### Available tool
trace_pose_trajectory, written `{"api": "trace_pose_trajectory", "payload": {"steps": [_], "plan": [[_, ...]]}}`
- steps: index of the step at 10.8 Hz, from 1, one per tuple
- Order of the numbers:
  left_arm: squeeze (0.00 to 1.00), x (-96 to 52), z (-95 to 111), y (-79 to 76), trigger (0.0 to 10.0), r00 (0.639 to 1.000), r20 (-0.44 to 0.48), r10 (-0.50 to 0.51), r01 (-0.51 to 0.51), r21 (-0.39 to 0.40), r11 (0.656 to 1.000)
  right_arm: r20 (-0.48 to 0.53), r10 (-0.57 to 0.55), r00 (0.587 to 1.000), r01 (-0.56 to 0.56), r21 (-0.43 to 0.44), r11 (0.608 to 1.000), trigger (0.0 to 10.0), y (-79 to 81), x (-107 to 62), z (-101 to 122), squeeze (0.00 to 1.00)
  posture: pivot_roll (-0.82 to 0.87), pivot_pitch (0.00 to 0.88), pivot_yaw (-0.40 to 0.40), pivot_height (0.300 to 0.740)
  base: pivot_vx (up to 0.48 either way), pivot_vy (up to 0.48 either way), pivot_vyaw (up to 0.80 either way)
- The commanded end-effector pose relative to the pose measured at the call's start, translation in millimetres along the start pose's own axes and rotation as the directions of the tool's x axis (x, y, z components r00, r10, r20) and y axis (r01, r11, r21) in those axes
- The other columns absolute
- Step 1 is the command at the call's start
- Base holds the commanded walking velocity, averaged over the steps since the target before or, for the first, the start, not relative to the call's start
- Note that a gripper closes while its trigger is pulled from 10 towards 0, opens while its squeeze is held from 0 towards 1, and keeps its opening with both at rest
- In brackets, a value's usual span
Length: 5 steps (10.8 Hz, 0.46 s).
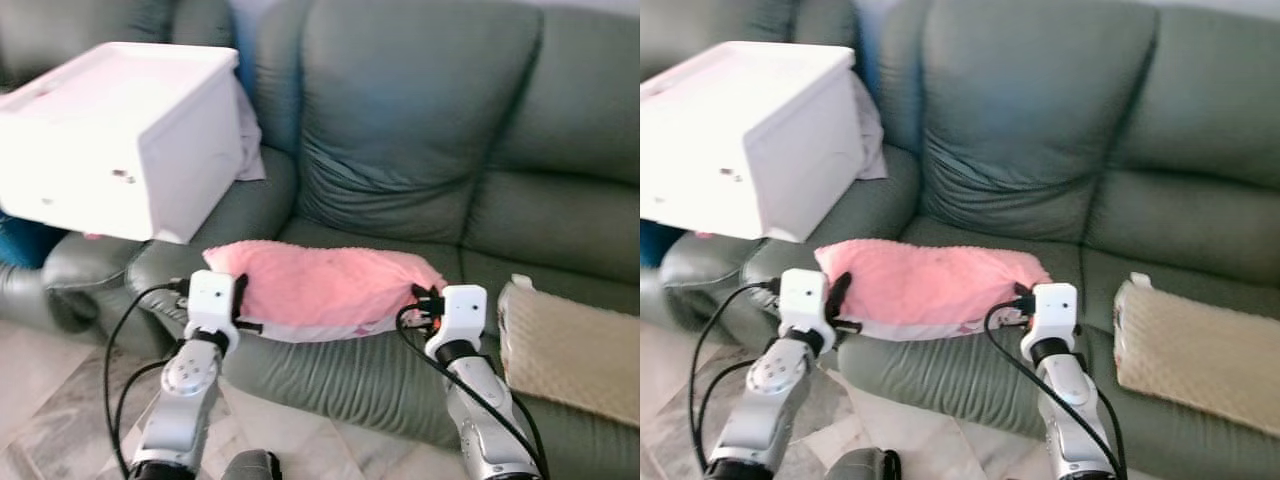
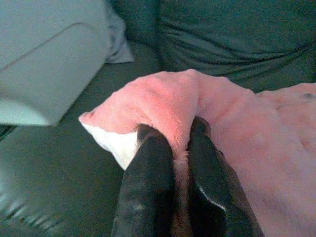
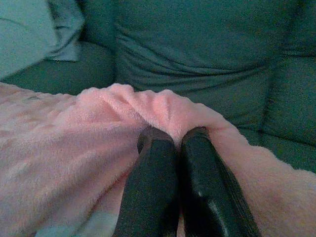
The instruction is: Move the pillow to the sofa
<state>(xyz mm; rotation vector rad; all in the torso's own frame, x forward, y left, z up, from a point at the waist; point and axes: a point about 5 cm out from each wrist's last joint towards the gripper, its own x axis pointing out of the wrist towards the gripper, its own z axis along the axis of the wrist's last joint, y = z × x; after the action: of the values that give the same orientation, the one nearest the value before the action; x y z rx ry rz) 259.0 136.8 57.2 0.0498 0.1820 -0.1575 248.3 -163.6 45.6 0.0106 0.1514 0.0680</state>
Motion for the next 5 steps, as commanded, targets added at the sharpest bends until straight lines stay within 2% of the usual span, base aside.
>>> {"api": "trace_pose_trajectory", "payload": {"steps": [1,3,5], "plan": [[0.0,2.9,3.8,-0.7,10.0,1.0,0.011,-0.014,0.014,0.006,1.0,-0.002,-0.017,1.0,0.017,-0.001,1.0,10.0,-1.9,3.0,2.2,0.0,-0.01,0.0,0.007,0.74,0.0,0.0,-0.8],[0.0,3.9,4.2,-0.8,10.0,1.0,0.013,-0.02,0.02,0.004,1.0,-0.001,-0.019,1.0,0.019,-0.003,1.0,10.0,-1.9,3.5,2.4,0.0,-0.01,0.0,0.008,0.74,0.0,0.0,-0.8],[0.0,5.1,5.0,-3.5,10.0,0.999,0.014,-0.036,0.036,-0.001,0.999,0.001,-0.024,1.0,0.024,0.001,1.0,10.0,-1.7,3.5,2.6,0.0,-0.01,0.0,0.011,0.74,0.0,0.0,-0.47]]}}
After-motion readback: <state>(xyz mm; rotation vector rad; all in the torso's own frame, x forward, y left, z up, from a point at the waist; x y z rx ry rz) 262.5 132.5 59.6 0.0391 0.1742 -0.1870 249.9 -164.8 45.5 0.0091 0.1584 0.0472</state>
